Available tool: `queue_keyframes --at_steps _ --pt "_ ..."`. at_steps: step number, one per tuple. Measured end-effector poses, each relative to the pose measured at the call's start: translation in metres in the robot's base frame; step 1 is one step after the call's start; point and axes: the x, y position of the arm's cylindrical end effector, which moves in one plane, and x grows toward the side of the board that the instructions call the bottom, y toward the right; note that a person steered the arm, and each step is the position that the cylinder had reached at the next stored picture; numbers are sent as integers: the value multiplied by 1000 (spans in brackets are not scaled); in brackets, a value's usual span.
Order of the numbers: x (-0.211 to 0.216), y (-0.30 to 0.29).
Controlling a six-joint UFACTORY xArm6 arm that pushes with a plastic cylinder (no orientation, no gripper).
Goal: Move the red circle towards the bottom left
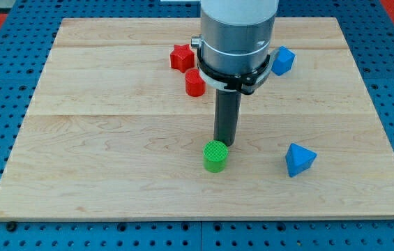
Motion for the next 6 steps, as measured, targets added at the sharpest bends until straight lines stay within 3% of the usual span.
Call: queue_keyframes --at_steps 2,3,4,5,6 --pt "-101 41" --pt "-130 13" --pt "-144 -56" --pt "-122 -107" --pt "-93 -116"
